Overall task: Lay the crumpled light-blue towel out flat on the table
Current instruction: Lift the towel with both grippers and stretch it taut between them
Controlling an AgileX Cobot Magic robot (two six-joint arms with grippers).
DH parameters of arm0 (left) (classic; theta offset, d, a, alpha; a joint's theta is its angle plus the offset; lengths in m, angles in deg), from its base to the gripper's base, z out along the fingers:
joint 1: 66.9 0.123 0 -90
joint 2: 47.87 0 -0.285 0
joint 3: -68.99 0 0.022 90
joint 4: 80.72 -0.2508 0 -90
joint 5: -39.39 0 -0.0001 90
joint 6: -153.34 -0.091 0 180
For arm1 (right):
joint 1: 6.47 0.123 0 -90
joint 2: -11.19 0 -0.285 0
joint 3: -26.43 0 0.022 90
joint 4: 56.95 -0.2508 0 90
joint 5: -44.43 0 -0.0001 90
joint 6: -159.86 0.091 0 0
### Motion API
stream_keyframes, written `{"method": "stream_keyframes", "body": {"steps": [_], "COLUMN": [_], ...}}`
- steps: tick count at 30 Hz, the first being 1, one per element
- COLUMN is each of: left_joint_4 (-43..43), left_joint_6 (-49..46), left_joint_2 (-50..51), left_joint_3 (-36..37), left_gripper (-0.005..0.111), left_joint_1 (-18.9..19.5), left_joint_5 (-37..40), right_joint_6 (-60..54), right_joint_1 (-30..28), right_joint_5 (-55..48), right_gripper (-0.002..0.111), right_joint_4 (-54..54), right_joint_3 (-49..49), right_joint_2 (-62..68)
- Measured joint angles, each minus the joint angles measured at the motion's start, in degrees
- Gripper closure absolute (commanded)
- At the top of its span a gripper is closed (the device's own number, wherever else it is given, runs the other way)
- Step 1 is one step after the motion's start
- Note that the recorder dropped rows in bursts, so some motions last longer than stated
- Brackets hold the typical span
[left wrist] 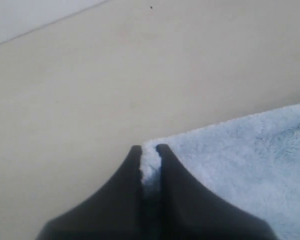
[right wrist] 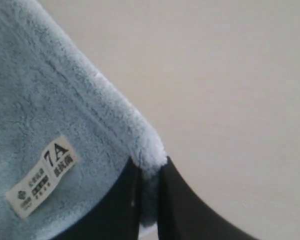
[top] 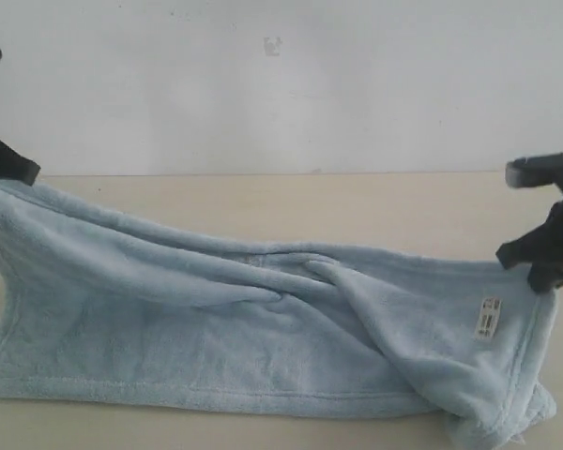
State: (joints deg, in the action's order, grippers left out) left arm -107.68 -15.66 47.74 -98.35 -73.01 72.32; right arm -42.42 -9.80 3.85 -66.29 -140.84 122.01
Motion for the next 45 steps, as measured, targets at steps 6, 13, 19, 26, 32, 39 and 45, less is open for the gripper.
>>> {"method": "stream_keyframes", "body": {"steps": [6, 13, 19, 26, 32, 39, 45], "left_joint_4": [0.0, 0.0, 2.6, 6.0, 6.2, -0.3, -0.8], "left_joint_6": [0.6, 1.0, 2.5, 1.3, -0.5, -0.9, -0.9], "left_joint_2": [-10.6, -25.3, -38.5, -50.3, -55.4, -57.5, -53.3], "left_joint_3": [0.0, 0.0, 0.0, 0.0, 0.0, 0.0, 3.0], "left_gripper": [0.103, 0.103, 0.103, 0.103, 0.103, 0.103, 0.103], "left_joint_1": [0.0, 0.0, 0.0, 0.0, 0.0, -1.0, -2.6], "left_joint_5": [3.6, 10.0, 10.6, 14.2, 18.2, 26.0, 23.7], "right_joint_6": [1.8, 8.3, 12.5, 15.2, 17.4, 30.0, 32.0], "right_joint_1": [0.0, 0.0, 0.0, 0.0, 0.0, 8.7, 16.4], "right_joint_5": [-0.1, -5.3, -8.6, -11.0, -13.6, -22.1, -25.4], "right_gripper": [0.108, 0.108, 0.108, 0.108, 0.108, 0.108, 0.108], "right_joint_4": [0.6, 5.6, 3.5, 1.6, 6.0, 33.3, 43.5], "right_joint_3": [0.0, 0.0, 0.0, 0.0, 0.0, 0.0, 0.7], "right_joint_2": [-15.2, -32.6, -45.1, -57.3, -63.0, -67.6, -65.7]}}
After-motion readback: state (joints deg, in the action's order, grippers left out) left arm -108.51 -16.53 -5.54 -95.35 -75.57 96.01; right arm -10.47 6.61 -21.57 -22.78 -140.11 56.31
